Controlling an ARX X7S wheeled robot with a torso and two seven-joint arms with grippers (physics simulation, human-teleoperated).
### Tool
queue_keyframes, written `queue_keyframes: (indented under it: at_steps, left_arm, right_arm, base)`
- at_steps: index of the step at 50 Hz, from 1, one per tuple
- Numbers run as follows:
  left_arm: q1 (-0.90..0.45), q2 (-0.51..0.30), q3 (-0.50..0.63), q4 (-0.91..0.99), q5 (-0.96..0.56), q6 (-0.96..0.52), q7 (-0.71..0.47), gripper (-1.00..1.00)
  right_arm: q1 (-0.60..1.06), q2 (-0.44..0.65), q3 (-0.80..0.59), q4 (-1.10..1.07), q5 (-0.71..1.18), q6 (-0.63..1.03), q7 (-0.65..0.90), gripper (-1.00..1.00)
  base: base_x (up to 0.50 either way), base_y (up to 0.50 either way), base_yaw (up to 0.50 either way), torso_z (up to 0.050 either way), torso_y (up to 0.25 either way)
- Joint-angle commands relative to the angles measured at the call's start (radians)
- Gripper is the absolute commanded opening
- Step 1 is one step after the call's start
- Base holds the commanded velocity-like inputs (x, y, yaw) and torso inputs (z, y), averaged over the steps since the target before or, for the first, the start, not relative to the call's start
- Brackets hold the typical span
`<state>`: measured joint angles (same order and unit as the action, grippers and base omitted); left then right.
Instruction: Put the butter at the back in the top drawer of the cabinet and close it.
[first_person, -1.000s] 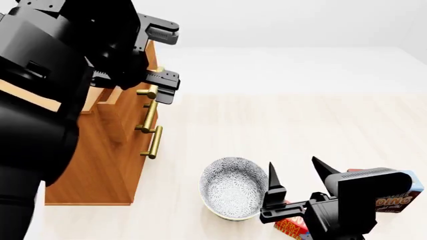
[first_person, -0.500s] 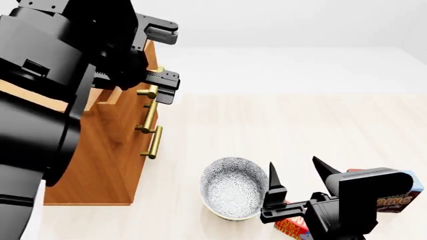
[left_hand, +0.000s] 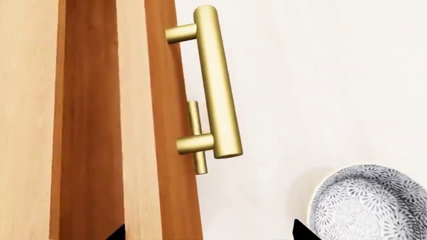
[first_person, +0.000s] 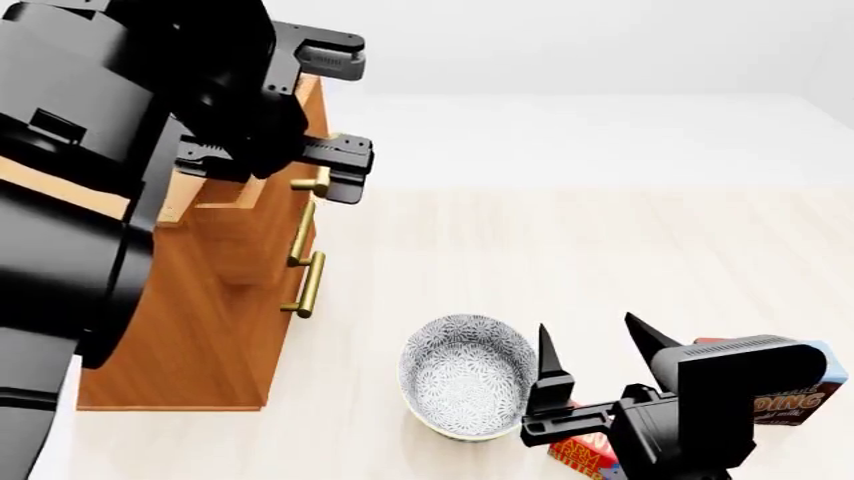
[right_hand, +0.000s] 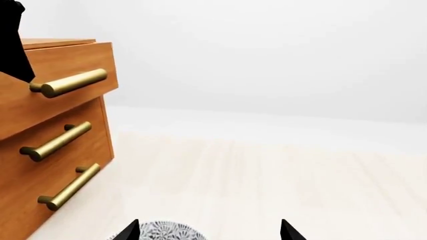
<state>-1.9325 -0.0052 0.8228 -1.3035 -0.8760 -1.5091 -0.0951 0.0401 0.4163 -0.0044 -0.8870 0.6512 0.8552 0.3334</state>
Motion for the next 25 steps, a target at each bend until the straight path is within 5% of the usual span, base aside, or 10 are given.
queue_keyframes:
  at_steps: [1,25]
  left_arm:
    - [-0.013,0.005,-0.009,0.003,-0.135,0.007,-0.022,1.00]
    - [-0.021,0.005,0.355,0.050,-0.696,0.086,-0.172,1.00]
  right_arm:
    - [-0.002,0.005,0.001,0.000,0.006,-0.005,0.004,1.00]
    - [-0.032,0.021,0.051,0.006,0.038,-0.035,0.002,1.00]
  base:
    - [0.00,0.00,0.00,0.000,0.000]
    - [0.00,0.00,0.00,0.000,0.000]
